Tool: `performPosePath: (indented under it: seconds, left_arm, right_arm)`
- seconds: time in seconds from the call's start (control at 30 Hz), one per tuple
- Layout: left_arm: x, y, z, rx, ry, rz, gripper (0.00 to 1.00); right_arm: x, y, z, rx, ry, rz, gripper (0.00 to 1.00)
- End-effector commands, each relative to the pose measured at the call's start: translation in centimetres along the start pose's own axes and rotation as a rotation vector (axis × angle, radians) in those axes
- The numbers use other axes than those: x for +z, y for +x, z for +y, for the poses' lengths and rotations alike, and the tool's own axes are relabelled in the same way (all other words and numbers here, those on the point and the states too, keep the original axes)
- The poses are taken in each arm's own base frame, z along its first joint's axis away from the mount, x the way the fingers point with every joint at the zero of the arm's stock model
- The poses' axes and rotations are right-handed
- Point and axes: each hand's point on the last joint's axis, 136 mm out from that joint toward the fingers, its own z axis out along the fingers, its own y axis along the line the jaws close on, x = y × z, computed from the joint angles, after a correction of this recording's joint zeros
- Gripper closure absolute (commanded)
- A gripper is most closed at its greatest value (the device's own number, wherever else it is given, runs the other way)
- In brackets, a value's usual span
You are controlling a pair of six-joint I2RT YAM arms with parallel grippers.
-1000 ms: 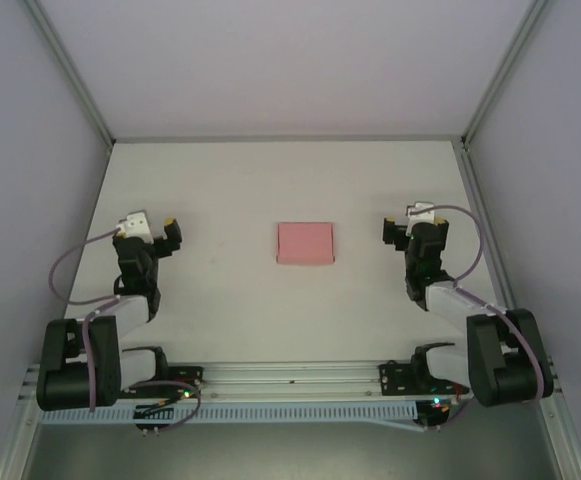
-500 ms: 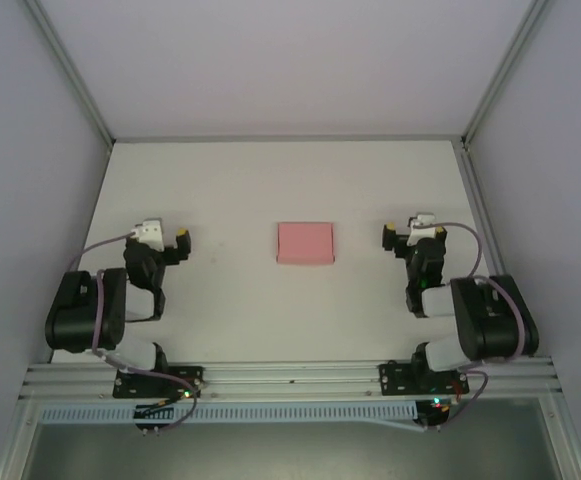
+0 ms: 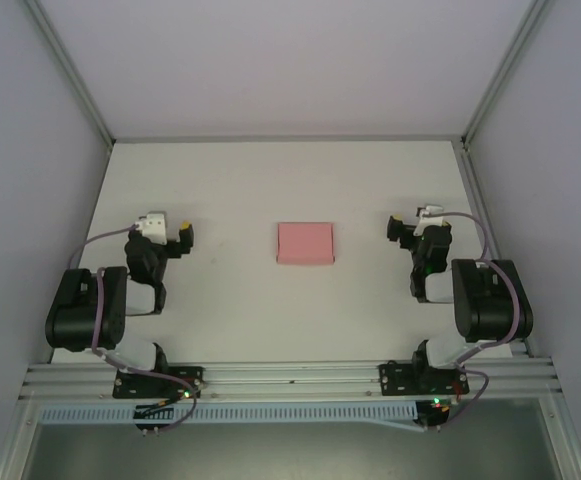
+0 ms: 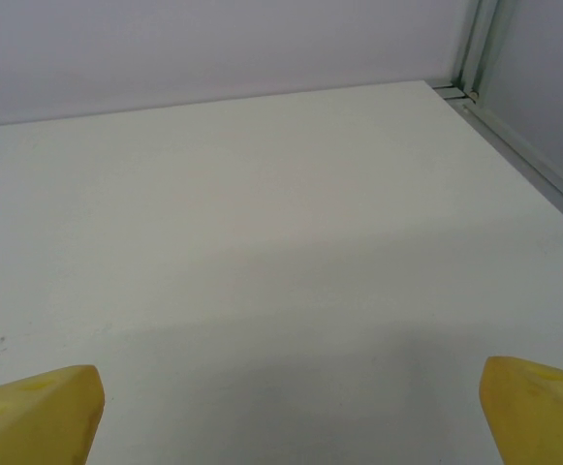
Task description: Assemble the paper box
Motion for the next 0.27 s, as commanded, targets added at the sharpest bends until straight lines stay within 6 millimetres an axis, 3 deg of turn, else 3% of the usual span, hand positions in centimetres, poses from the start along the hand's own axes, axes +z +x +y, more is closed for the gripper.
performPosePath:
  seconds: [0.0,0.23]
  left_arm:
    - [0.35,-1.11,0.0,0.026,-0.009,-0.031,0.0]
    - [0.38,-1.14,-0.03,0.027,-0.009,-0.032,0.0]
  right_arm:
    - [-0.03,-0.11,0.24,0.015,-0.019,0.002,0.0]
    - [-0.02,-0.11,0.33,0.013,-0.024,0.003,0.0]
